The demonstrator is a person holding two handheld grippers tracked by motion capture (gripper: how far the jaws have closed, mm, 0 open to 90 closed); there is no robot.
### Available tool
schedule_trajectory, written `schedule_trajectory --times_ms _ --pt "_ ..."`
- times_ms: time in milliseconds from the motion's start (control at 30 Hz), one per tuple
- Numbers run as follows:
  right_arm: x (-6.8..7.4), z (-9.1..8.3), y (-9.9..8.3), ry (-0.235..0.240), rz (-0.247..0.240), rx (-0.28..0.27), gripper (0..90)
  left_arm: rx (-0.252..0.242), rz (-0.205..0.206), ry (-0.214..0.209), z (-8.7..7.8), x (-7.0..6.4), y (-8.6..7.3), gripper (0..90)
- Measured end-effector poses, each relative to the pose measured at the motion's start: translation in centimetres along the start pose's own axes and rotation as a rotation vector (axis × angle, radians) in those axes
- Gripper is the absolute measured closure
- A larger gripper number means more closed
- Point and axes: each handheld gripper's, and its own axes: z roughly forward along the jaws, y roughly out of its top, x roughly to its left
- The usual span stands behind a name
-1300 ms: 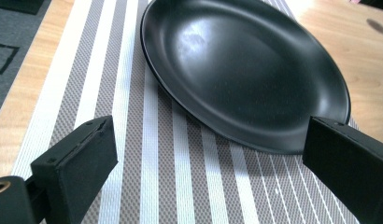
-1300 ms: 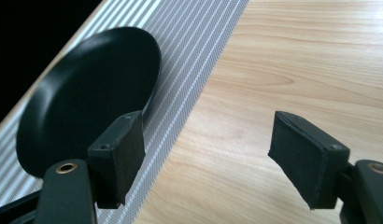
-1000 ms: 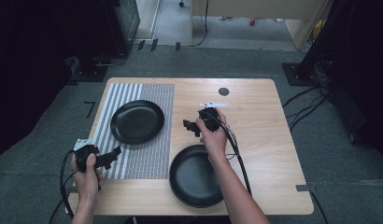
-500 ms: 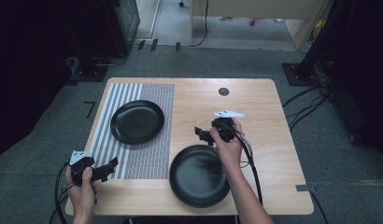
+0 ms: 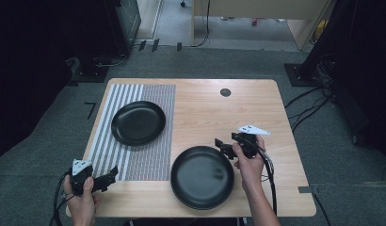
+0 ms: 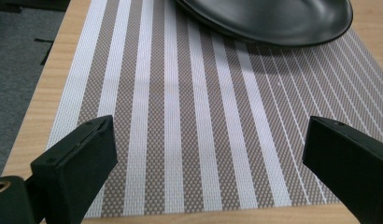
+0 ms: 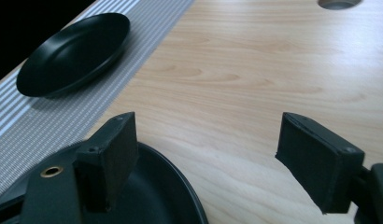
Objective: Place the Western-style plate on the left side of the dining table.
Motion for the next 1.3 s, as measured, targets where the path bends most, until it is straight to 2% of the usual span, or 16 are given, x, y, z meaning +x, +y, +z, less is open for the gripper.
schedule_trajectory --times_ms 200,333,533,833,1000,1200,1300 --pt "-1.5 -1.4 -1.8 -0.038 0.015 -0.007 19.9 0.003 0.006 0.013 -0.5 0.3 -0.8 2.5" --pt "-2.6 -2.2 -2.9 -0.056 0.044 -0.008 19.9 0.008 0.004 0.023 -0.8 0.8 -1.3 2.5" --pt "-4.1 -4.1 -4.2 -0.112 0.049 -0.022 19.9 0.017 0.006 0.051 -1.1 1.8 -1.8 2.4" --pt "-6.6 -6.8 -6.5 -0.157 0.088 -0.031 19.5 0.014 0.017 0.077 -1.5 3.2 -2.1 2.4" --pt "-7.4 -8.0 -7.5 -0.193 0.094 -0.029 19.4 0.017 0.011 0.085 -1.6 3.9 -2.3 2.5" --pt "-8.6 -9.5 -8.5 -0.205 0.122 -0.034 18.9 0.032 0.015 0.084 -1.4 4.5 -2.5 2.5" --pt "-9.3 -10.3 -9.2 -0.243 0.116 -0.021 18.9 0.039 0.017 0.085 -1.3 4.6 -2.6 2.4"
